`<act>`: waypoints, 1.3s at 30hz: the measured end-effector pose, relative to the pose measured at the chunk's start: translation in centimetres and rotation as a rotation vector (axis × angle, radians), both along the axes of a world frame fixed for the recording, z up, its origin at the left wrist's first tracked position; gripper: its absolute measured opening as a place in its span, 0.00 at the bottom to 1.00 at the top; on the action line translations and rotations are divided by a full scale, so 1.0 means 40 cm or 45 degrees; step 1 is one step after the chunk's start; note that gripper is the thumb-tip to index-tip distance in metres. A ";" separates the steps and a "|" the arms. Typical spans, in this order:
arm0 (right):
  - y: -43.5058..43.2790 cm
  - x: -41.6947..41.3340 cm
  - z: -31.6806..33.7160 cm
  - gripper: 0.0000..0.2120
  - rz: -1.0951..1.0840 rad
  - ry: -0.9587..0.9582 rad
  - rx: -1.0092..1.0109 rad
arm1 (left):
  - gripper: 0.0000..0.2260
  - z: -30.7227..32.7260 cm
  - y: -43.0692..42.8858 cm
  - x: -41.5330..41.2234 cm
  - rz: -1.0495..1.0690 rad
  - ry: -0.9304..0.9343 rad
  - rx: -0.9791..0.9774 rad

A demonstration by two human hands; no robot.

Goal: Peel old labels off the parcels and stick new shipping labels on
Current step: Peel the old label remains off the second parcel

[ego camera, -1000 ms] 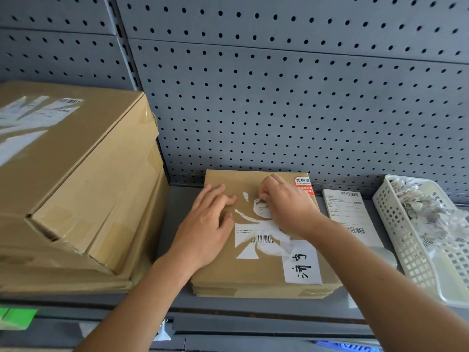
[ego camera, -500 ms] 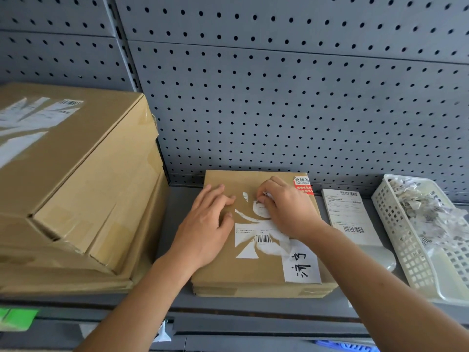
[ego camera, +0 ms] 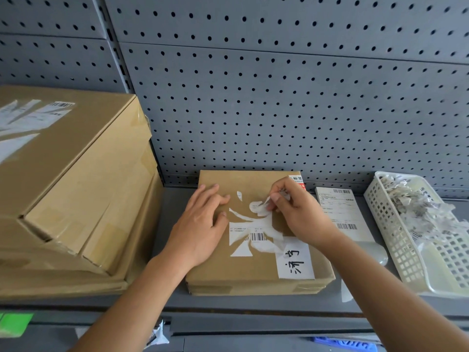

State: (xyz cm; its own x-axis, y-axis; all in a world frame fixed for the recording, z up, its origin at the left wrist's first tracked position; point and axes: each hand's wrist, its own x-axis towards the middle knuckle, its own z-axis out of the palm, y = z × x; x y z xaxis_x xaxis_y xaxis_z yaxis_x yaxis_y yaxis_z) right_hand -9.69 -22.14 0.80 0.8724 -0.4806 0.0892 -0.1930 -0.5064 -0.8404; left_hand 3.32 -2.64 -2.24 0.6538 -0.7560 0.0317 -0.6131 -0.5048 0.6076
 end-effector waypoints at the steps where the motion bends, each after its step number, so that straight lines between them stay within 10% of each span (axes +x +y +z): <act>1: -0.001 -0.001 0.001 0.06 -0.022 -0.016 0.046 | 0.17 0.000 0.000 0.000 0.002 0.000 0.001; 6: 0.007 0.000 0.009 0.04 -0.127 -0.053 0.205 | 0.17 0.001 -0.001 -0.001 0.006 0.006 0.002; 14: 0.021 0.016 -0.016 0.21 -0.011 0.022 -0.232 | 0.17 0.003 -0.002 -0.002 0.016 0.000 0.001; 24: 0.013 0.024 -0.050 0.02 0.107 0.005 -0.620 | 0.17 0.004 -0.001 -0.003 0.011 -0.001 0.009; 31: 0.002 0.009 -0.014 0.03 -0.051 -0.027 -0.277 | 0.17 0.006 0.000 -0.003 0.012 0.007 0.016; 39: 0.017 0.011 -0.034 0.10 0.061 0.053 -0.564 | 0.17 0.003 -0.001 -0.002 0.010 -0.008 0.008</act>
